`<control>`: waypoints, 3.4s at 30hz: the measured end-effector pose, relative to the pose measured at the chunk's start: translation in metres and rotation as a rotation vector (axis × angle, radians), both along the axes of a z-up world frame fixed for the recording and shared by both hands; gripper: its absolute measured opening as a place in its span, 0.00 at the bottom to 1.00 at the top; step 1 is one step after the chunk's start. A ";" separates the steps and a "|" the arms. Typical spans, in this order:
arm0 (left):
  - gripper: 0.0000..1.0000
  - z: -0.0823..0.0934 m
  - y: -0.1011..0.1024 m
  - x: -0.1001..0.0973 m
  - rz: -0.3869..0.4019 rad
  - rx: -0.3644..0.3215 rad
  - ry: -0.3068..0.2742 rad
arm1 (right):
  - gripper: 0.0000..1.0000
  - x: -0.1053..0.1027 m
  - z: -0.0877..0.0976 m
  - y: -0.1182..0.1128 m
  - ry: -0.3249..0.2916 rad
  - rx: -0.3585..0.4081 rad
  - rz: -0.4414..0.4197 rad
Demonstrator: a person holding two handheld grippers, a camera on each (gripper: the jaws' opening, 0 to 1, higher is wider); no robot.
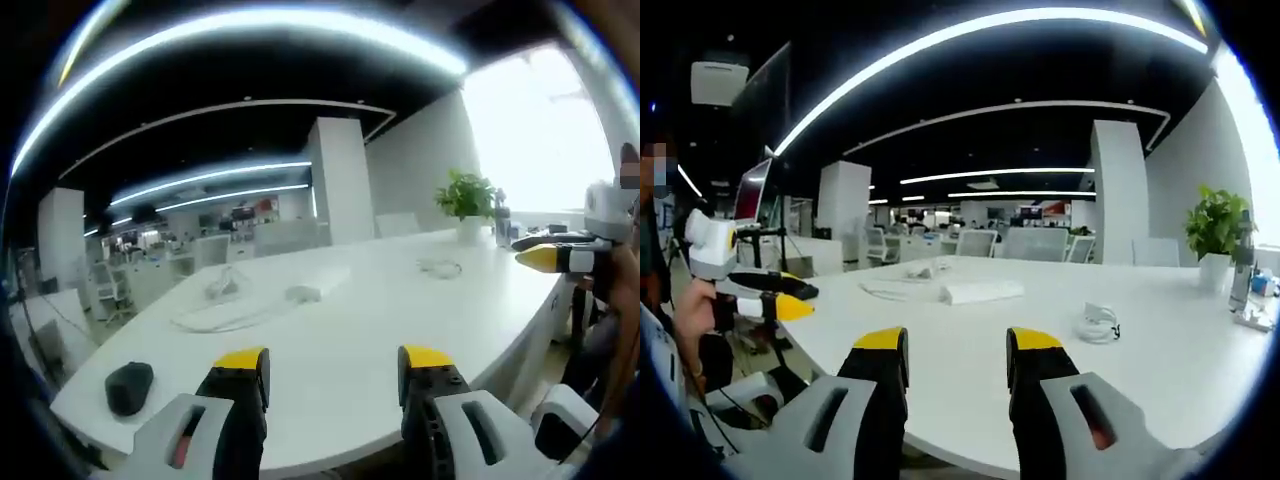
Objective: Straighten the power strip on the desk, plug the charger into it
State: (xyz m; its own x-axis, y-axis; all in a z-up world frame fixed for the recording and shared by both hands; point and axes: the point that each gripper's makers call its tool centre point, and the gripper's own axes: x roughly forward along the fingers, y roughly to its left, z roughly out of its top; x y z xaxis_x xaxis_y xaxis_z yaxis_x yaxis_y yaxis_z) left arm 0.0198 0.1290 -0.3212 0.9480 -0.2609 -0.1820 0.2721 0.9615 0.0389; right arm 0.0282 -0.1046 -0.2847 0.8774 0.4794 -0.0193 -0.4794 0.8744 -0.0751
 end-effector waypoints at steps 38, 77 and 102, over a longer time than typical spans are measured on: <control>0.53 -0.005 0.003 0.001 0.007 -0.002 0.016 | 0.39 -0.001 -0.005 0.007 0.013 -0.025 0.024; 0.53 -0.014 0.007 0.009 0.009 0.000 0.032 | 0.39 0.009 -0.015 0.013 0.047 -0.049 0.039; 0.51 -0.005 0.024 0.055 0.004 -0.028 0.006 | 0.38 0.060 -0.032 0.021 0.096 -0.150 0.021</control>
State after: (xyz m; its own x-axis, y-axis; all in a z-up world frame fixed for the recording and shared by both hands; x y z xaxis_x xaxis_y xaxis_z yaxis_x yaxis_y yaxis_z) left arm 0.0752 0.1534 -0.3260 0.9481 -0.2622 -0.1800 0.2684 0.9633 0.0106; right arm 0.0885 -0.0834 -0.3171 0.8577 0.4835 -0.1752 -0.5091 0.8463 -0.1570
